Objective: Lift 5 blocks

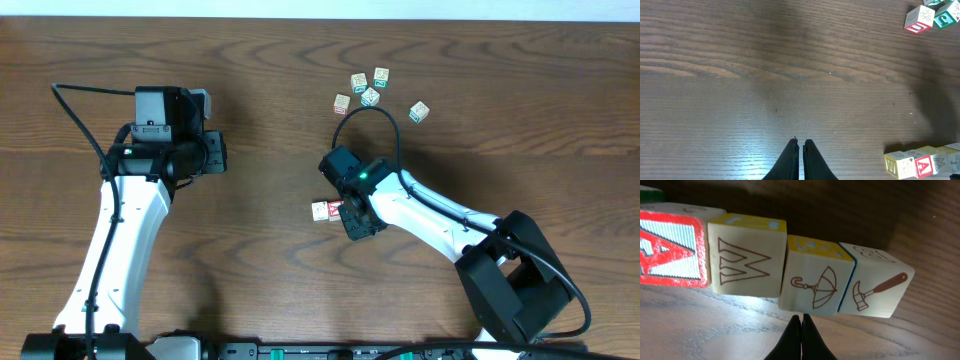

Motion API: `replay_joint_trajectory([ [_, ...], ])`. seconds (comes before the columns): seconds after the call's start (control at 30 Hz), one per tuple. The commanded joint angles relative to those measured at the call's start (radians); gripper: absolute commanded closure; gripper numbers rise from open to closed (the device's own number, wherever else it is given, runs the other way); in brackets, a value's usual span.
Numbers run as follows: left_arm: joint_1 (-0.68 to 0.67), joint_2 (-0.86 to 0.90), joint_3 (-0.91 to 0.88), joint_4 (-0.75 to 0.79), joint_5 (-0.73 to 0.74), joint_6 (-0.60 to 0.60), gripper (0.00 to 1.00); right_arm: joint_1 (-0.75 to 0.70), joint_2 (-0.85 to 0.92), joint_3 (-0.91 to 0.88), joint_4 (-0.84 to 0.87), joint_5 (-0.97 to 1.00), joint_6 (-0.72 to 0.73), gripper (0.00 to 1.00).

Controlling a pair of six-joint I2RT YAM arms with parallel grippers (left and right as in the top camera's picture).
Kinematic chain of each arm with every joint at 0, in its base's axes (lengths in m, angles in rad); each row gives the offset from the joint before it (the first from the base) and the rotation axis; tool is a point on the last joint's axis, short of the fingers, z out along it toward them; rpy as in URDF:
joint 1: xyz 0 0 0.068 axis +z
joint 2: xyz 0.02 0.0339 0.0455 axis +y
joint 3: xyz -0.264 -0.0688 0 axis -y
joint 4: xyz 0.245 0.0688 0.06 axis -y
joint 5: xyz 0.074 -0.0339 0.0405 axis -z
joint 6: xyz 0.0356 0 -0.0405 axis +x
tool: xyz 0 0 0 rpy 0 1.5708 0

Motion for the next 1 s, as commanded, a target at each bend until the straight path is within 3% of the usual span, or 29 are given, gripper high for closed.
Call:
replay_joint_trajectory([
  [0.0,-0.002,0.006,-0.004,0.0,0.005,-0.005,0.93,0.002,-0.017,-0.006,0.003,0.021,0.013,0.99],
  [0.97,-0.002,0.006,-0.004,0.0,0.005,-0.002,0.93,0.002,-0.017,-0.006,0.028,0.061,0.012,0.99],
])
